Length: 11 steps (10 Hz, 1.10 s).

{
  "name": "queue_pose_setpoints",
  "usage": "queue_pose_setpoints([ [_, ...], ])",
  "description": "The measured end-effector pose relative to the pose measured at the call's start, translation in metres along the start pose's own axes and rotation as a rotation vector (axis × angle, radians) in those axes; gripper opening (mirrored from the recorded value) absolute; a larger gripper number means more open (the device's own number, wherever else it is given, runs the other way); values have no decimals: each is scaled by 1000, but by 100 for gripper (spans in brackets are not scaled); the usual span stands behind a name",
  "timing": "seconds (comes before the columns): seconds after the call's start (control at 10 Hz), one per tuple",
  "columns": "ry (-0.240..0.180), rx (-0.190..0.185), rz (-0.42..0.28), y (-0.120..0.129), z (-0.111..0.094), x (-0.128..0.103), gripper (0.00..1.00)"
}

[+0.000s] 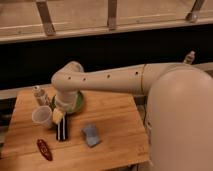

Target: Place the pepper in the ceramic bowl

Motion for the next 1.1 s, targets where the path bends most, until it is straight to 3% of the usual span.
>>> queue_pose_setpoints([
  [0.3,-7,-42,-4,49,30,12,62],
  [0.6,-11,-89,-31,94,64,-3,62],
  [1.1,-6,-92,-30,95,66,-4,62],
])
